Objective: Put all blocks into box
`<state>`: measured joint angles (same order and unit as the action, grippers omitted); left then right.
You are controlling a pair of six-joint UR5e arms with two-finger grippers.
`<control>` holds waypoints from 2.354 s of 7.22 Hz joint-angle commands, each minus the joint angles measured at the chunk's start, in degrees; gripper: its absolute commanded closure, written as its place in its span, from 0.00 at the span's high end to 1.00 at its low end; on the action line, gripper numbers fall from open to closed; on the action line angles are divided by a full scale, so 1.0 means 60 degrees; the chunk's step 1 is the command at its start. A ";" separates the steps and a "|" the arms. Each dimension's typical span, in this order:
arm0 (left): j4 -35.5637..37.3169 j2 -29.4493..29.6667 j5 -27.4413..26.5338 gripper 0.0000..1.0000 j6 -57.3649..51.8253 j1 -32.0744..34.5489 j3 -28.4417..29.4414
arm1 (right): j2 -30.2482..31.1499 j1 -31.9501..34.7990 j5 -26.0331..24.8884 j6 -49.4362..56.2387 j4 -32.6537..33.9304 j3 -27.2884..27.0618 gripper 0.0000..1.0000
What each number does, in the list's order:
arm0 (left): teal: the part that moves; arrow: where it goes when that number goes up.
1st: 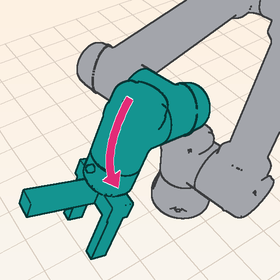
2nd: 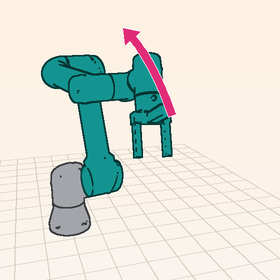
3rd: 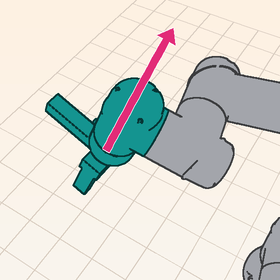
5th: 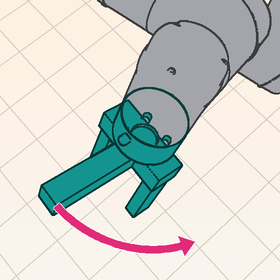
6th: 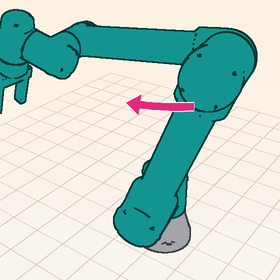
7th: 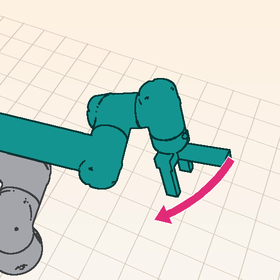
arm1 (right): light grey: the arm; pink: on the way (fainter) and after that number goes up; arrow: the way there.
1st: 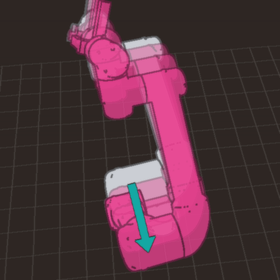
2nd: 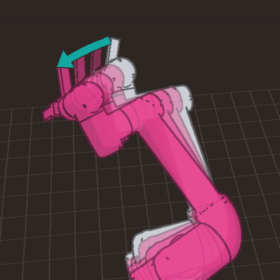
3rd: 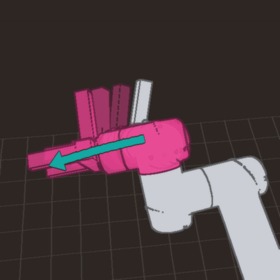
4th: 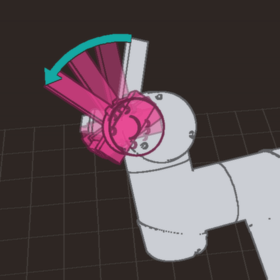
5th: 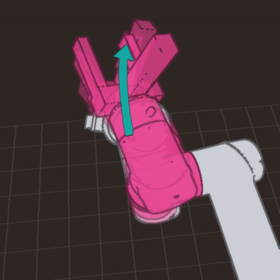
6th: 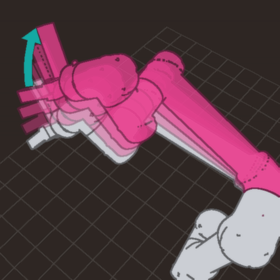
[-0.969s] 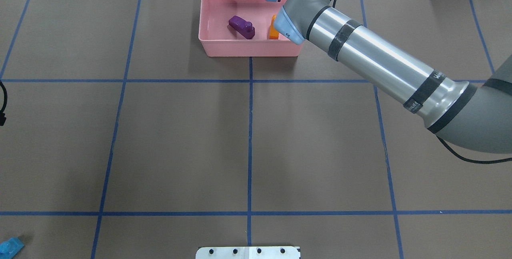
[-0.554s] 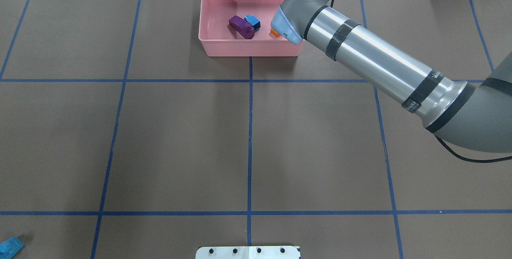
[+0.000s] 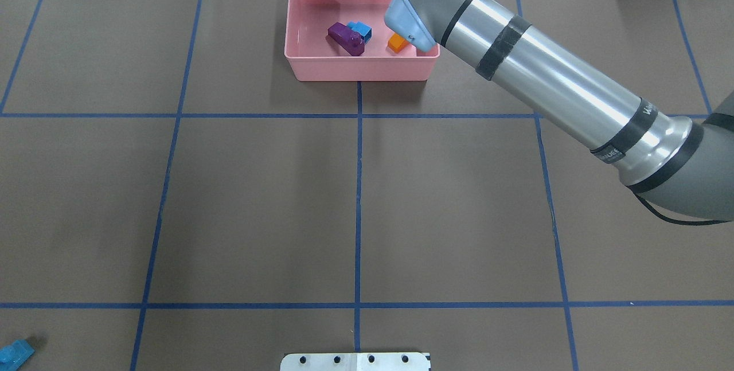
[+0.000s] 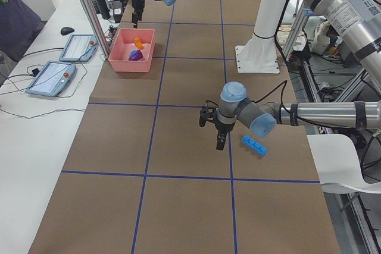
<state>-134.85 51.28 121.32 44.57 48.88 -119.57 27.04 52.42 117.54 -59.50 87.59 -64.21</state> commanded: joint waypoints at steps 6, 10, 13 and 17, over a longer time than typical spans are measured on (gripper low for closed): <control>-0.2191 -0.0622 -0.3326 1.00 0.4597 -0.5667 0.0166 | 0.5215 0.1426 0.1134 0.3817 0.2947 -0.5904 1.00; -0.3349 -0.0637 -0.3579 1.00 0.4569 -0.6314 0.0987 | 0.6492 0.2145 0.1254 0.6175 0.5129 -0.7313 1.00; -0.3393 -0.0623 -0.3885 1.00 0.4599 -0.6886 0.1220 | 0.7516 0.2686 0.1254 0.8074 0.5207 -0.7491 1.00; -0.3437 -0.0593 -0.4354 1.00 0.4818 -0.7720 0.1353 | 0.9508 0.3127 0.1268 0.9239 0.5090 -0.8529 1.00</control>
<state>-155.45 47.68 96.19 72.94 4.26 -111.66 80.24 70.30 125.09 -6.55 118.22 -113.19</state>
